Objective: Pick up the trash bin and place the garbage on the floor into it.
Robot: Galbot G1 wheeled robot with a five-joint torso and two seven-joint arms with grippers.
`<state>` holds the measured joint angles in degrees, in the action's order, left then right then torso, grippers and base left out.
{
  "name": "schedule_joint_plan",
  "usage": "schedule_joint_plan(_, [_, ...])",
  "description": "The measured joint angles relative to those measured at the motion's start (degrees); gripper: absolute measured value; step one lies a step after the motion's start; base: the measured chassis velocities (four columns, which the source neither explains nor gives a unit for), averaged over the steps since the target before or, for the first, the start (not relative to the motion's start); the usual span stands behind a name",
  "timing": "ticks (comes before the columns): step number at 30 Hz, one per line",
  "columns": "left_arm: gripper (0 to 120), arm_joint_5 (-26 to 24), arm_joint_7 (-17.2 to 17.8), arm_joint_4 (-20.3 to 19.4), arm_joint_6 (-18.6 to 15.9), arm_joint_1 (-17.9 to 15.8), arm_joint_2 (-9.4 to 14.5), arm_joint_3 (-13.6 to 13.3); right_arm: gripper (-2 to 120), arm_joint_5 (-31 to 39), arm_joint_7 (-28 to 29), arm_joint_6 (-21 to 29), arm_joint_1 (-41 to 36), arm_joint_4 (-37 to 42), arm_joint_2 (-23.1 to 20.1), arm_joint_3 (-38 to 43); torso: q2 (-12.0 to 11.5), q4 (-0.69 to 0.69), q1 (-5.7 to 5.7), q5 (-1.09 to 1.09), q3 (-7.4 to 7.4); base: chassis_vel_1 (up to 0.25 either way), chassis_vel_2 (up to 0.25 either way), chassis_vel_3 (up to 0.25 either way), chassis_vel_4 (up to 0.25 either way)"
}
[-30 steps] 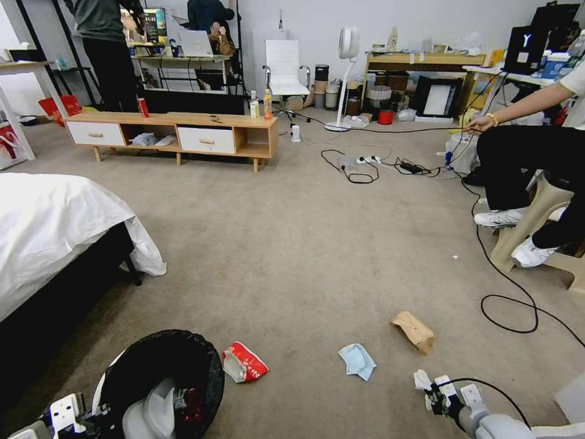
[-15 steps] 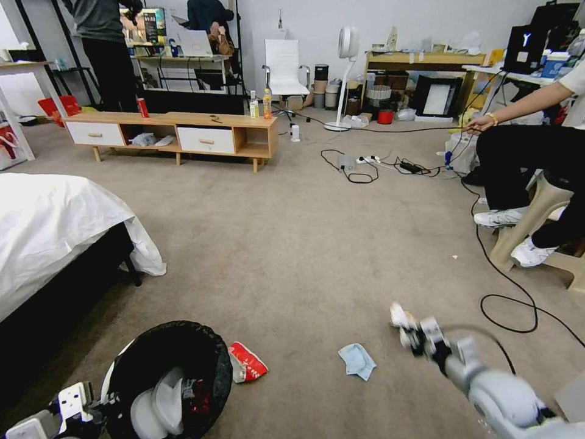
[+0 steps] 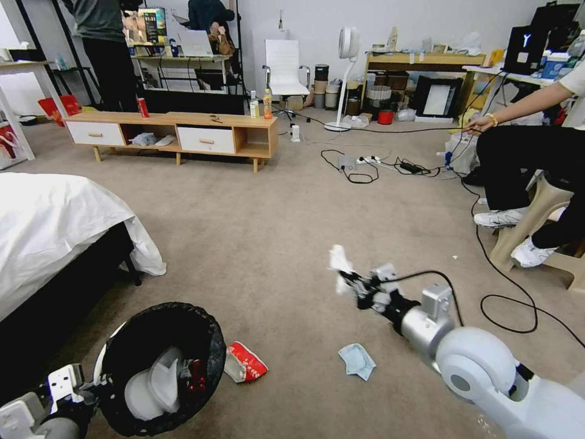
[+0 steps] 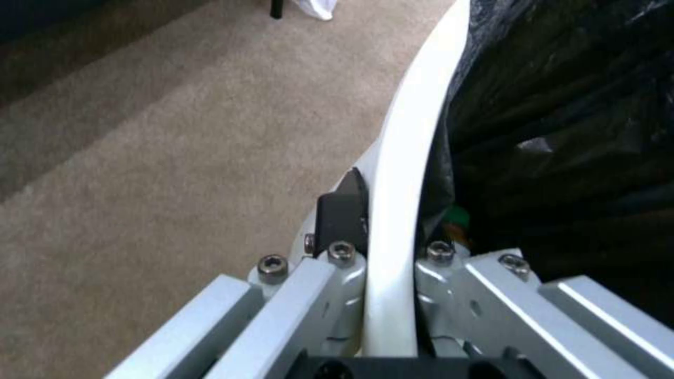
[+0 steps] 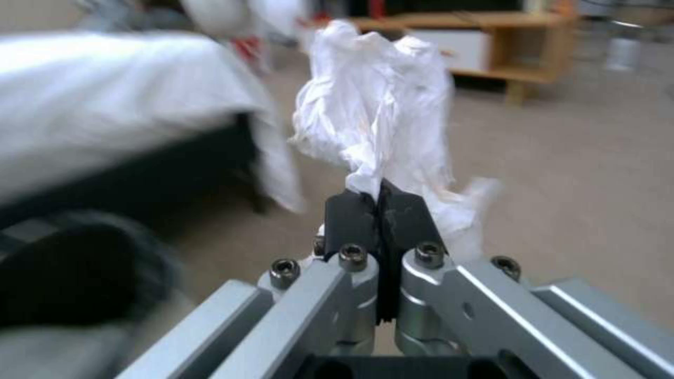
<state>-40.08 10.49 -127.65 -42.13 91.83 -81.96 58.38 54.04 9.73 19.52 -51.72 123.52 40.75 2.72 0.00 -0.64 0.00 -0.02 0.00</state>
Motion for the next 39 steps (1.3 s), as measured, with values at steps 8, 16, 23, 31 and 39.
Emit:
schedule_joint_plan(8, [2, -0.55, 0.13, -1.14, -0.06, 0.4, 1.81, 0.07, 0, 18.97, 10.95, 2.4, 25.32, 2.5, 11.56, -24.45, 0.0, 0.0, 0.0, 0.01, 0.0, 0.0, 0.0, 0.0, 0.0])
schedule_joint_plan(16, [2, -0.82, 0.23, -1.89, -0.05, 0.55, 2.46, 0.15, 0, 25.59, 15.96, 5.87, 36.22, 0.74, 17.12, -35.5, 0.0, 0.02, 0.0, 0.0, 0.0, 0.0, 0.0, 0.0, 0.0])
schedule_joint_plan(23, [2, -1.83, 0.68, -1.8, -0.06, -0.01, 3.02, -0.23, 0, 31.14, 20.73, 9.67, 40.28, -0.91, 22.76, -39.97, 0.0, 0.01, 0.0, 0.01, 0.0, 0.0, 0.0, 0.0, 0.0])
schedule_joint_plan(31, [2, -2.38, 0.95, -2.08, -0.06, -0.14, 3.48, 0.14, 0, 34.25, 24.65, 13.36, 41.93, -3.12, 29.18, -42.51, 0.0, 0.02, 0.0, 0.02, 0.0, 0.0, 0.0, 0.0, 0.0])
schedule_joint_plan(39, [2, -2.95, 1.02, -2.43, -0.03, 0.06, 3.66, 0.71, 0, 34.29, 28.58, 16.51, 41.64, -5.66, 31.88, -45.34, 0.0, 0.01, 0.0, 0.02, 0.0, 0.0, 0.0, 0.0, 0.0])
